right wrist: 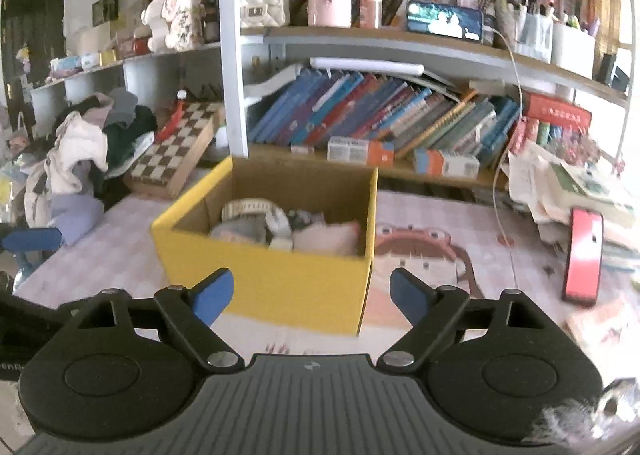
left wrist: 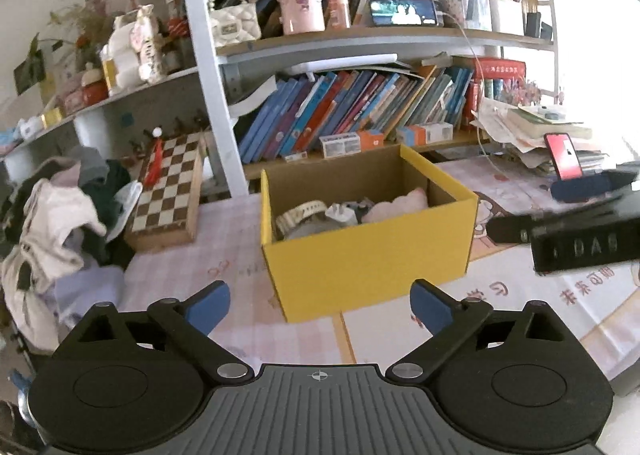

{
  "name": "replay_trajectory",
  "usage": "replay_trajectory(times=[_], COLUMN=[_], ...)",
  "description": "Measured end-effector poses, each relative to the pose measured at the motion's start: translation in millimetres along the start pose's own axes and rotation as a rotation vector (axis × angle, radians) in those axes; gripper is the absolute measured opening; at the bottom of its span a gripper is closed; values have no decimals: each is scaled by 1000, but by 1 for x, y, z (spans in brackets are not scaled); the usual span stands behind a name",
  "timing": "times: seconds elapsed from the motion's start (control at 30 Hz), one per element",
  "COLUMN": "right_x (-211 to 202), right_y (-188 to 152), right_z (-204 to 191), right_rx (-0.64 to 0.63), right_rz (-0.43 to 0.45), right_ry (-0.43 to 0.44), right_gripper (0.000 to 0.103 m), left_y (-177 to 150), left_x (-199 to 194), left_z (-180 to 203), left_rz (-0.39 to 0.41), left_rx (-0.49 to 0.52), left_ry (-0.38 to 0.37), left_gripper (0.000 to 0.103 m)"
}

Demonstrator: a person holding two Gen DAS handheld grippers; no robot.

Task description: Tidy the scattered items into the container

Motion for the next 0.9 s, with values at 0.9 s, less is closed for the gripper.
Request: replay_trajectory(times=[0.9], right_x=[-35], right_y=[-108], right_z=[-35], right_rx=[16], right_rz=[-161], right_ry=[-59], right_gripper=[99], left_y=[-92], left_x=[-33], left_z=[7], left_rz=[-174], left_rx=[-94], left_ry=[56], left_gripper=[101])
Point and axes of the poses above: each gripper's, at about its wrist camera, not at the fingertips, and x roughly the way its jaws point, z to its right, y to its top, the point moved 6 cm from there along x, roughly the way its jaws point, and after that the axes turned 4 degrees about x, right-handed, at the moved point
